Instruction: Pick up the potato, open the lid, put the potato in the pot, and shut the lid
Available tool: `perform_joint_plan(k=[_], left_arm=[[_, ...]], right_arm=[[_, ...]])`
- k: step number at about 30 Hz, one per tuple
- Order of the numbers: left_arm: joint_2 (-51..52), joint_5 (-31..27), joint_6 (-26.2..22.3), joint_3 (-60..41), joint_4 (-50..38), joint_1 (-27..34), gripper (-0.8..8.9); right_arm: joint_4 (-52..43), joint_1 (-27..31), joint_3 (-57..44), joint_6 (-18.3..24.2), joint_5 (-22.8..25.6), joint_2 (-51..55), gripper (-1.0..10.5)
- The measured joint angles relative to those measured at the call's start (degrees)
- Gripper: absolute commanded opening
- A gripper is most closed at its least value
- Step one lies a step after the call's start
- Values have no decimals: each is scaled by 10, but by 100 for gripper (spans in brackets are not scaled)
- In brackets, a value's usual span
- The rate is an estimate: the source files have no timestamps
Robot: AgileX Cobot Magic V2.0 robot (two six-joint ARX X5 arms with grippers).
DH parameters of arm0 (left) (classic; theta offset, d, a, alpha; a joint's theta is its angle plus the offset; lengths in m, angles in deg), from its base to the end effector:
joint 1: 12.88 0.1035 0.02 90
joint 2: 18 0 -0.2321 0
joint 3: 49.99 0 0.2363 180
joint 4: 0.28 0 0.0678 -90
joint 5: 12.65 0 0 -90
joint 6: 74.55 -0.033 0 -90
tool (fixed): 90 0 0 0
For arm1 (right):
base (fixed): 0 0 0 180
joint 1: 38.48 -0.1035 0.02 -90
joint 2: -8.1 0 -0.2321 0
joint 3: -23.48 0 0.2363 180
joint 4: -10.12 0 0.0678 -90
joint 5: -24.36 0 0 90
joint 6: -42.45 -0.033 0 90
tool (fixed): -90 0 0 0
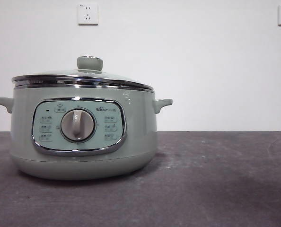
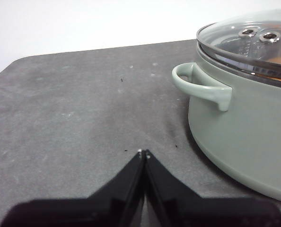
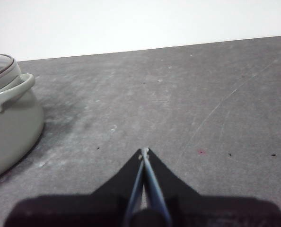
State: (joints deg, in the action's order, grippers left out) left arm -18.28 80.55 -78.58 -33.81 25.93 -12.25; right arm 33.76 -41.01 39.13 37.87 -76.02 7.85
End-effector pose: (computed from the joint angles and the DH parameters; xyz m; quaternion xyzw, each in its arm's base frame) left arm 0.1143 -0.0006 0.1513 0.0320 0.0890 -0.0255 0.9952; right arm 0.1146 0.0110 0.1529 0.0445 0.0761 0.1092 0.9901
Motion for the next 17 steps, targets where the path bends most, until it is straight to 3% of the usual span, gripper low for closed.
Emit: perform_joint_plan(k=[17], left_arm=[[0, 0, 0, 0, 0, 0, -3]], right_arm=[[0, 0, 0, 0, 0, 0, 0]])
